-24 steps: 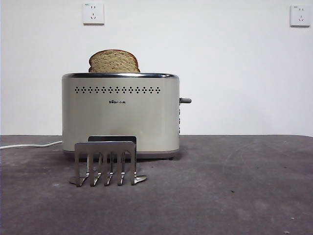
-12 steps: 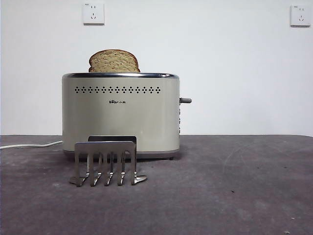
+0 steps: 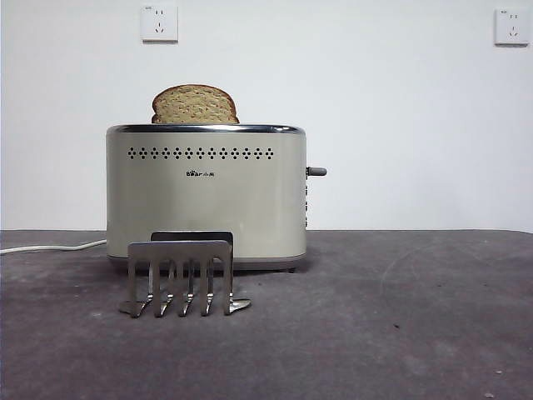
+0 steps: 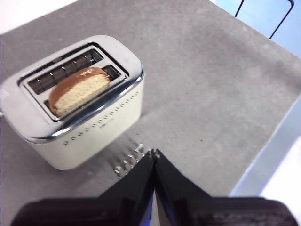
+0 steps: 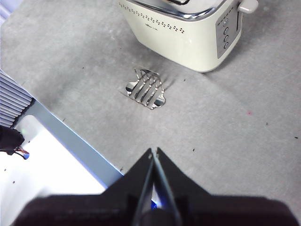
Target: Pick up a slice of bread from the rack,put the bread on the toaster,press the button
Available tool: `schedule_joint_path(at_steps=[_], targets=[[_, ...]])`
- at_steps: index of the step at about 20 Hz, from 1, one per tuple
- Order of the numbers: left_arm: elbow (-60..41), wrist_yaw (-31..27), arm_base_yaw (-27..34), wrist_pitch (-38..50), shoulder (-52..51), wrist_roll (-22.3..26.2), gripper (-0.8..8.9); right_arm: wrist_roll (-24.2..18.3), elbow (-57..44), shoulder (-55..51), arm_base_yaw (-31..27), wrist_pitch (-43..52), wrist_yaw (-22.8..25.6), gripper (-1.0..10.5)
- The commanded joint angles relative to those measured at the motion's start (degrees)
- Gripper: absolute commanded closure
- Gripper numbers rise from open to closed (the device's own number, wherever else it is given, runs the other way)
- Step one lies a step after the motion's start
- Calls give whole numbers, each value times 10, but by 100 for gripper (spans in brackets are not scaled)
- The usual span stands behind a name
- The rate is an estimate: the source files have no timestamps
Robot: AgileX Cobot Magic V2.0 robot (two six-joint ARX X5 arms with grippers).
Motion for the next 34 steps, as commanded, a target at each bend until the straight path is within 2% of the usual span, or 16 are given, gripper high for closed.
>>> schedule_joint_path(at_steps=[1,3,7,11,14,19,22,25,29,34], targets=[[1,-11,16,35,-22,36,818,-6,-4,-1,1,3,0,946],[-1,-8,41,101,-48,61,818,-6,-4,-1,1,3,0,946],[-79,-8,113,254,-143,55,817,-6,-4,-1,1,3,0,946],[-285,-10,176,428,-283,56,817,-6,-4,-1,1,3,0,946],[-444,-10,208,516,-379,53,817,-6,-4,-1,1,3,0,946],[-699,-13,233,661,-506,-1,818,-6,-4,-1,1,3,0,946],[-811,-21,233,712,-552,-6,817,-6,-4,-1,1,3,0,946],[-886,-62,233,716,-586,-32,817,-6,-4,-1,1,3,0,946],[-955,-85,232,716,-624,-33,817,-6,-4,-1,1,3,0,946],[-1008,-85,232,715,-674,-33,818,-6,-4,-1,1,3,0,946]])
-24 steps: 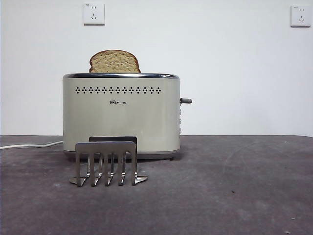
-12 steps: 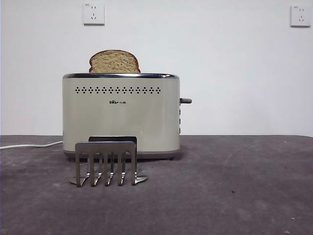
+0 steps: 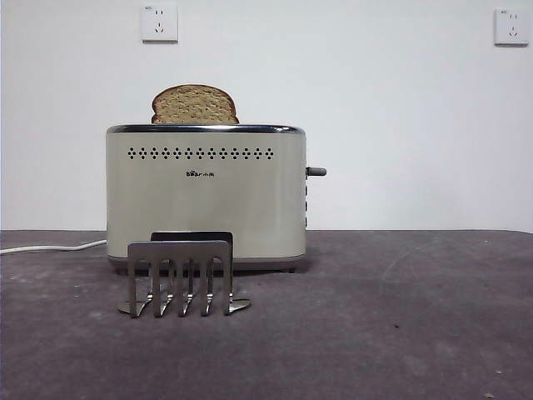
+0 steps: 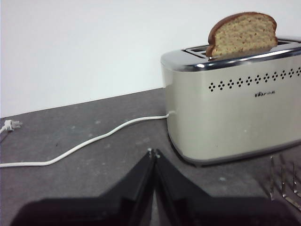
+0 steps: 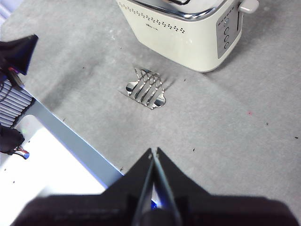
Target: Pick up a slice of bread from the rack,put the bread on the toaster,press the button
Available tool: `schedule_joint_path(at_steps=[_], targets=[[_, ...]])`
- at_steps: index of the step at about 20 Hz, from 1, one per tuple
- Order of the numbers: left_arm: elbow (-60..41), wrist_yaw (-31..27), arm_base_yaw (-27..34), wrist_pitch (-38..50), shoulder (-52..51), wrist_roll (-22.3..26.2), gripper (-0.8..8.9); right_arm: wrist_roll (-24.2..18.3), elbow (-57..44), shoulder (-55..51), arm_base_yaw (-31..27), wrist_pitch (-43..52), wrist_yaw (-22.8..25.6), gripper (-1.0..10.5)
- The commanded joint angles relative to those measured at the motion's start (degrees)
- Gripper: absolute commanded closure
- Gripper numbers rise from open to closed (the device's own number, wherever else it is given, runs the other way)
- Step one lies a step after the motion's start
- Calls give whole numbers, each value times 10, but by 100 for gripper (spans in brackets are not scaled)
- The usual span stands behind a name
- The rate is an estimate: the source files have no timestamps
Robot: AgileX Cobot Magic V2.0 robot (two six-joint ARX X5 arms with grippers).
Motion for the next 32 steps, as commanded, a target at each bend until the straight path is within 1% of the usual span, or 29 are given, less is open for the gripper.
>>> schedule_joint_path(at_steps=[1,7,9,15,26,27,28,29,30,31,32], targets=[[-14,-1,1,1,-16,-6,817,-6,-4,-1,1,3,0,946],[-19,2,1,-77,-23,-8,818,-6,-4,-1,1,3,0,946],[-19,2,1,-94,-23,-25,818,-6,-4,-1,1,3,0,946],[-19,-1,1,-111,-23,-29,817,-6,-4,-1,1,3,0,946],[-19,-1,1,-111,-22,-29,817,-7,-4,-3,0,3,5,946],[-19,-1,1,-111,-22,-29,817,-12,-4,-15,-6,3,16,946],[-19,-1,1,-111,-22,-29,817,-31,-5,-28,-15,7,31,946],[-19,-1,1,-111,-22,-29,817,-39,-5,-46,-26,18,33,946],[-19,-1,1,-111,-22,-29,818,-35,-10,-68,-37,53,24,946],[-19,-1,1,-111,-23,-29,818,-23,-21,-95,-48,105,11,946],[-19,-1,1,-111,-22,-29,817,-5,-39,-124,-61,165,8,946]])
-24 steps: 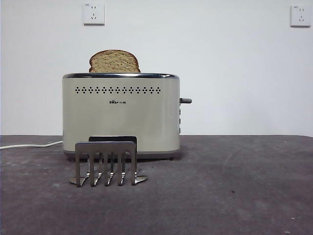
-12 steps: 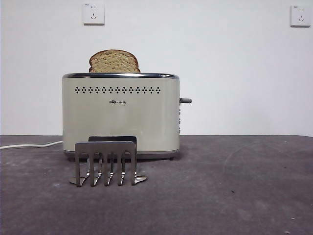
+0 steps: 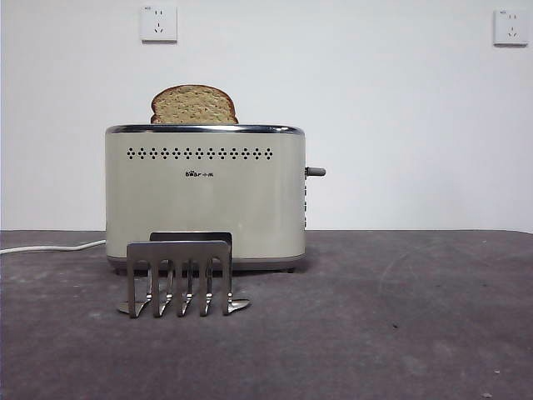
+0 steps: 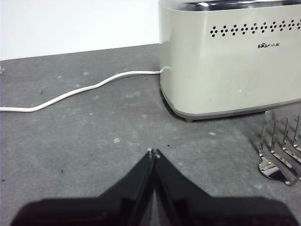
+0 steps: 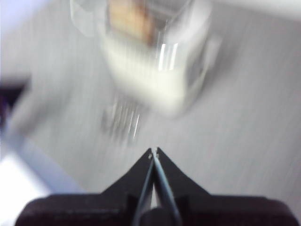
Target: Pick up a slice of bread from the rack,put the bread on the toaster,press the button
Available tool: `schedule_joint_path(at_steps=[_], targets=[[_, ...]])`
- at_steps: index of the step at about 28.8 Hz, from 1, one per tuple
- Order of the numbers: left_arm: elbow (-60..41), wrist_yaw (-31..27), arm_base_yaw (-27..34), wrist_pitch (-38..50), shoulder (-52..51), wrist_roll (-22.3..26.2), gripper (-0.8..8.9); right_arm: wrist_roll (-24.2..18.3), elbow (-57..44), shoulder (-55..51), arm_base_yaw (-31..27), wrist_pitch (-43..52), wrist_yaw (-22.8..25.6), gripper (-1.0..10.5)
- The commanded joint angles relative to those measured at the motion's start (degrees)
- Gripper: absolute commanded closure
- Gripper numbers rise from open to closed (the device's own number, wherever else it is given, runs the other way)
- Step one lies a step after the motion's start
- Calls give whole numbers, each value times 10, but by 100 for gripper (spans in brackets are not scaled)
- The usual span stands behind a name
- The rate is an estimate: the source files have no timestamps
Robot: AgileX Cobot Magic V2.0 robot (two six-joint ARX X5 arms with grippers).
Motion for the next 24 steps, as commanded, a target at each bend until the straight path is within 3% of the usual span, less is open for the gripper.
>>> schedule_joint_path(at_steps=[1,9,13,17,24], targets=[[-6,-1,1,-4,-2,-4,818,31,-47,-64,-28,123,-5,946],[-6,-1,1,-4,-2,-4,817,38,-393,-274,-76,414,9,946],[-6,-1,1,-4,-2,-4,817,77,-523,-340,-76,505,63,946],[-6,-1,1,-4,-2,-4,817,100,-620,-396,-76,560,134,946],[-6,-1,1,-4,-2,-4,817,102,-722,-460,-76,586,169,946]])
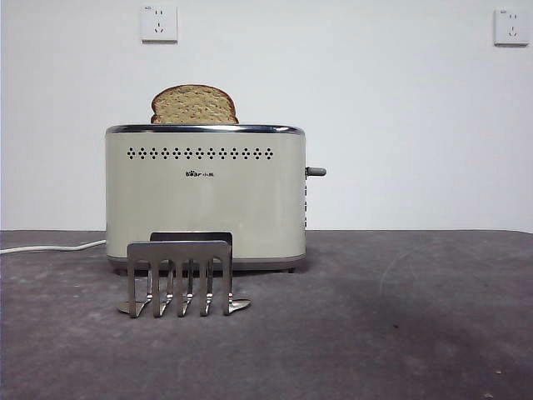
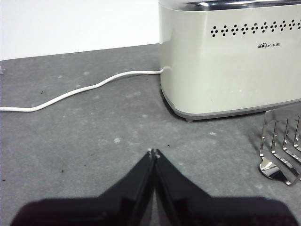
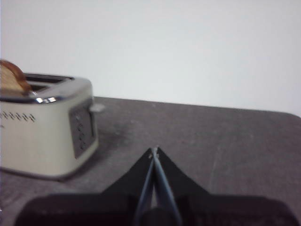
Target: Pick up a slice of bread from the rack,put the bread on the toaster,press the button
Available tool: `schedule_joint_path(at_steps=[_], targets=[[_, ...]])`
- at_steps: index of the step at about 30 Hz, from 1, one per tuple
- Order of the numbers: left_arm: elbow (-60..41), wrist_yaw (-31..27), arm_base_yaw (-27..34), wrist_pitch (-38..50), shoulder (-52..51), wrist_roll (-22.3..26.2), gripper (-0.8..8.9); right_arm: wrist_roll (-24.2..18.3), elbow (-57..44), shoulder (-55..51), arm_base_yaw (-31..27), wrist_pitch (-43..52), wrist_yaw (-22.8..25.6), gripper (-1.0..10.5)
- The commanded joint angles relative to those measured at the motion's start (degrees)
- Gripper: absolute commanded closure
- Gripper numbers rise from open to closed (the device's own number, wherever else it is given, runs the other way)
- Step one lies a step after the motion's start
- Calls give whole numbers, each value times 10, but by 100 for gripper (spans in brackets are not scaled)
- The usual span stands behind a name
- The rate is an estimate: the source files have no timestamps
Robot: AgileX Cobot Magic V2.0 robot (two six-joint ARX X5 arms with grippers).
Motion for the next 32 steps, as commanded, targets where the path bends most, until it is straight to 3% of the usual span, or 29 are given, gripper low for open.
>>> schedule_joint_path(at_steps=[1,13,18,21,32], targets=[[-6,-1,1,-4,-2,-4,818,9,-41,-18,0,13,5,946],[-6,-1,1,-4,-2,-4,818,27,-145,-71,0,9,5,946],[-6,-1,1,-4,-2,-4,817,27,-145,-71,0,-21,20,946],[-6,-1,1,-4,-2,-4,818,62,-145,-71,1,-20,18,946],[-6,0,1,-4,-2,-4,817,63,-145,-71,1,-20,19,946]])
